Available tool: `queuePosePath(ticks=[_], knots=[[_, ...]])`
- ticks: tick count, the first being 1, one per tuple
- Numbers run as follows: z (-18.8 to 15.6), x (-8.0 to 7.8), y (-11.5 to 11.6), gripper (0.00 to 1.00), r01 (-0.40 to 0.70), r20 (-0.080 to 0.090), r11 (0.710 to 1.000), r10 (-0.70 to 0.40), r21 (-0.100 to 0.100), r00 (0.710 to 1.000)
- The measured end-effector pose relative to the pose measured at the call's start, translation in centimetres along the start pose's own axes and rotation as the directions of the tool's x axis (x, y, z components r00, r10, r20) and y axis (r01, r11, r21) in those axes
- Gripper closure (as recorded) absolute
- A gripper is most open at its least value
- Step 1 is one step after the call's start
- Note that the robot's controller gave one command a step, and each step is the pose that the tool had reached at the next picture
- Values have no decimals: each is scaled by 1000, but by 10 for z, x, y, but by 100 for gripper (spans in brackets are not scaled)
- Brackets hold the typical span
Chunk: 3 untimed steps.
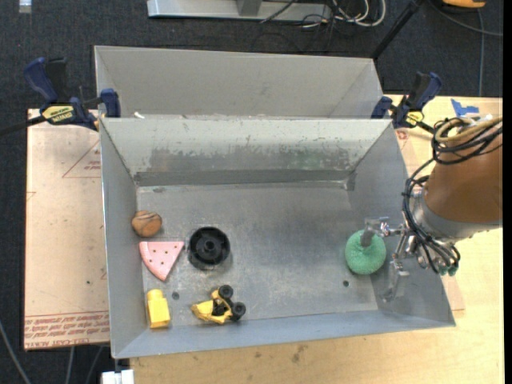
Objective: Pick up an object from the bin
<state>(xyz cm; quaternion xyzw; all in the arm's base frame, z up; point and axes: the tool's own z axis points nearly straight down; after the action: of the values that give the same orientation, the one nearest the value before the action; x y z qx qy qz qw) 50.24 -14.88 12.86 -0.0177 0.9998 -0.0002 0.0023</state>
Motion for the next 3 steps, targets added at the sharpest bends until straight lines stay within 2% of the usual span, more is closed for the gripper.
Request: queuePosePath(ticks=[1, 2, 3], knots=[[20, 7, 2, 0, -33, -6, 999, 33, -2, 999], [25, -43, 10, 0, -58, -2, 998, 58, -1, 998], [49, -37, 6, 100, -120, -1, 993, 120, -1, 993]])
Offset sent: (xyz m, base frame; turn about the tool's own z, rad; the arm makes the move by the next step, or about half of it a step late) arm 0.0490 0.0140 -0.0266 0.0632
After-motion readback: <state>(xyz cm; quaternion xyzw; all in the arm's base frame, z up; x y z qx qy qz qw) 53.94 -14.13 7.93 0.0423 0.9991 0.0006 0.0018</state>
